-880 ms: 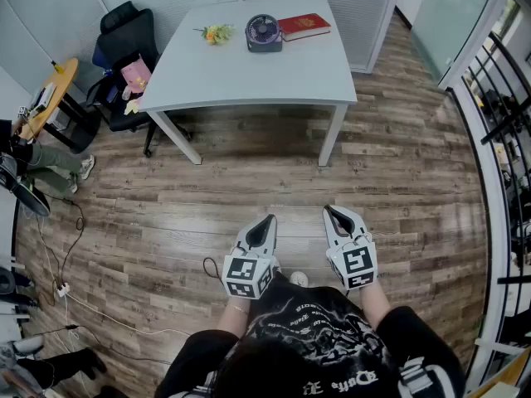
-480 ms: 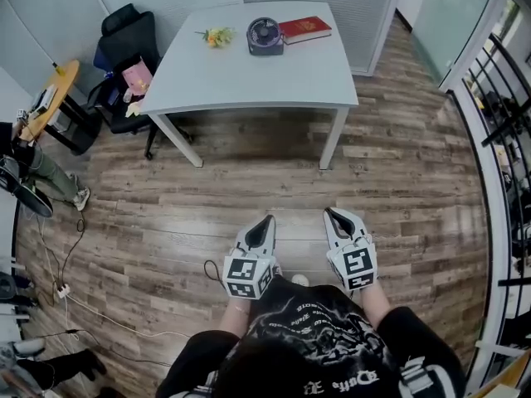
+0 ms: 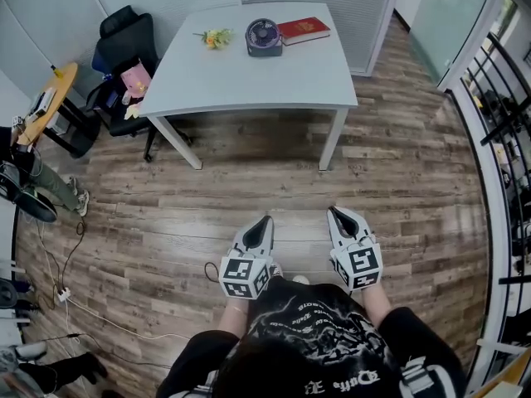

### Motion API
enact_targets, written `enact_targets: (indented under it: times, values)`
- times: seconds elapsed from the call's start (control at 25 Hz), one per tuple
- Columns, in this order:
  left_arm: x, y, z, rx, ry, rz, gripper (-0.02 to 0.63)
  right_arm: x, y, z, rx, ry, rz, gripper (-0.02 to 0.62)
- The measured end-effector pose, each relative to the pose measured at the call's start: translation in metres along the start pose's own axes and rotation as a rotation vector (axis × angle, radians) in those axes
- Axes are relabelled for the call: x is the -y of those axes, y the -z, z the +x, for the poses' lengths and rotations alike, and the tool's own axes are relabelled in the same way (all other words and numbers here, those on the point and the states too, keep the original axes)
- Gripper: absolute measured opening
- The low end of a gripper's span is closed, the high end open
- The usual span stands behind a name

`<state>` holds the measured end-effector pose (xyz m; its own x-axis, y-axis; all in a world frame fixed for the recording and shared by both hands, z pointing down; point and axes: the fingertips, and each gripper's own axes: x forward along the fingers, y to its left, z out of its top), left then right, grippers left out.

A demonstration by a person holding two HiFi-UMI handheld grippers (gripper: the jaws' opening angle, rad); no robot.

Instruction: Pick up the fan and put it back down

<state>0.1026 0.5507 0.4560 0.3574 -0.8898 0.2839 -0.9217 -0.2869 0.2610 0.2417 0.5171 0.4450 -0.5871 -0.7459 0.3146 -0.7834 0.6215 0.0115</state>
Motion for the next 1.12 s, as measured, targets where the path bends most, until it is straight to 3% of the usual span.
enact_targets:
  times: [0.12,0.2,0.36,0.48,0.6,0.72,1.12]
  values:
    - [-0.001,-0.001,0.0,0.007,0.019,-0.018,0.042,-0.002,0.0,0.0,0.012,-0.004,0.023,0.011]
    - [-0.001,-0.003,0.001,0.009,0.031,-0.022,0.119,-0.002,-0.002,0.0,0.027,-0.009,0.04,0.011]
    - [-0.011,-0.004,0.004,0.0,0.033,-0.029,0.18,0.0,-0.004,0.003,0.034,0.009,0.049,0.009]
    - [-0.022,-0.007,0.006,0.001,0.028,-0.033,0.269,-0.001,-0.004,0.008,0.029,0.028,0.041,0.018]
    - [-0.032,-0.01,0.008,0.001,0.032,-0.019,0.287,-0.003,-0.004,0.017,0.017,0.036,0.035,0.072]
    - [-0.044,-0.014,0.011,-0.006,0.043,-0.007,0.291,-0.011,-0.008,0.029,0.009,0.022,0.028,0.17]
    - [-0.072,-0.012,0.019,-0.045,0.069,0.033,0.325,-0.023,-0.008,0.055,-0.015,0.042,0.012,0.245]
